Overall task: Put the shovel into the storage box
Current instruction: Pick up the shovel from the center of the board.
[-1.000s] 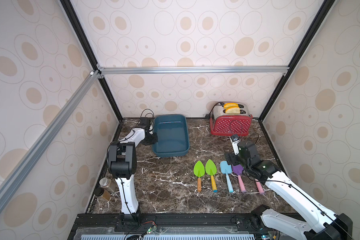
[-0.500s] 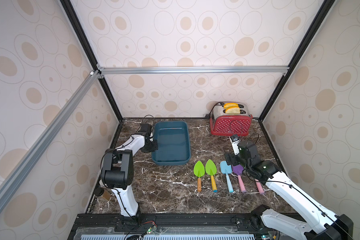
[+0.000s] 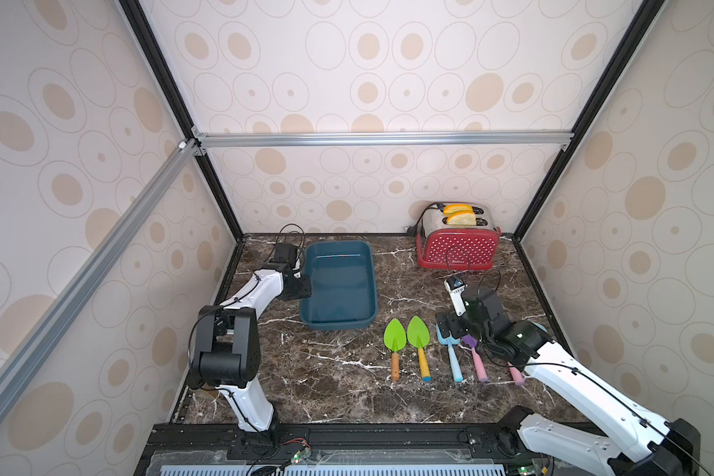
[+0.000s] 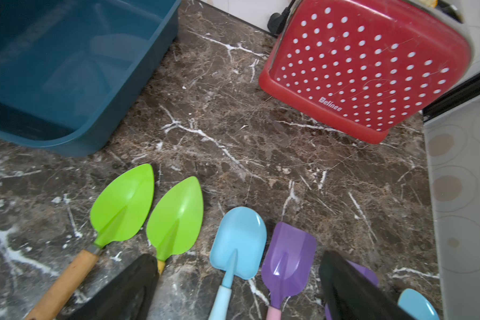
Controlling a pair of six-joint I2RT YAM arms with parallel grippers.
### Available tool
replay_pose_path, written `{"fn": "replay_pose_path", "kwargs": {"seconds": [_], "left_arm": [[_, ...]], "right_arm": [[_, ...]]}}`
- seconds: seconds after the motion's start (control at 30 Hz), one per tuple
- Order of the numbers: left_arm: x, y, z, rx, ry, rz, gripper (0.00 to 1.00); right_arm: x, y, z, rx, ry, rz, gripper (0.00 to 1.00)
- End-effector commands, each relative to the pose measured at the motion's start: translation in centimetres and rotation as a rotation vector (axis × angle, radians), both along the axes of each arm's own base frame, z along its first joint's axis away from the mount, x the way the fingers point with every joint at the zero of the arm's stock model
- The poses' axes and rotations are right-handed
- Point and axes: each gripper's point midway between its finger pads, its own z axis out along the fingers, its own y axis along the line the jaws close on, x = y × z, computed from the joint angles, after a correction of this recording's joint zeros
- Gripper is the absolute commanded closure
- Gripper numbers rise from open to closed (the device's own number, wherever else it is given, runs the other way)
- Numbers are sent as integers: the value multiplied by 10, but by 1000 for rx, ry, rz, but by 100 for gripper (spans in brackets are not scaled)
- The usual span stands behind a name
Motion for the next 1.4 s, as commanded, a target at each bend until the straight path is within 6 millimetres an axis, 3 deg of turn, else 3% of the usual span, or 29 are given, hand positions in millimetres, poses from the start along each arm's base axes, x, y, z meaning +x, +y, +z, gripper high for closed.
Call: {"fn": "replay_pose_path", "kwargs": {"seconds": [0.0, 0.07, 0.2, 0.3, 0.4, 0.83, 1.37], "left_arm": [[3, 4, 57, 14, -132, 22, 47], [-4, 6, 73, 9, -181, 39, 45], [-18, 0, 99, -38, -290, 45, 41], [-28, -1, 109, -42, -334, 48, 39], [-32, -3, 111, -54, -351, 47, 39], [-34, -20, 114, -101, -370, 7, 37], [-37, -21, 113, -93, -378, -3, 36]], "right_arm": [[-18, 16, 6, 51, 44, -19, 5], [-30, 32, -5, 35, 96, -4, 9], [-57, 71, -46, -32, 218, 27, 13], [-74, 102, -73, -55, 268, 78, 16], [-81, 118, -91, -70, 306, 74, 17], [-94, 132, -139, -55, 429, 63, 22], [-98, 121, -183, -132, 490, -4, 26]]}}
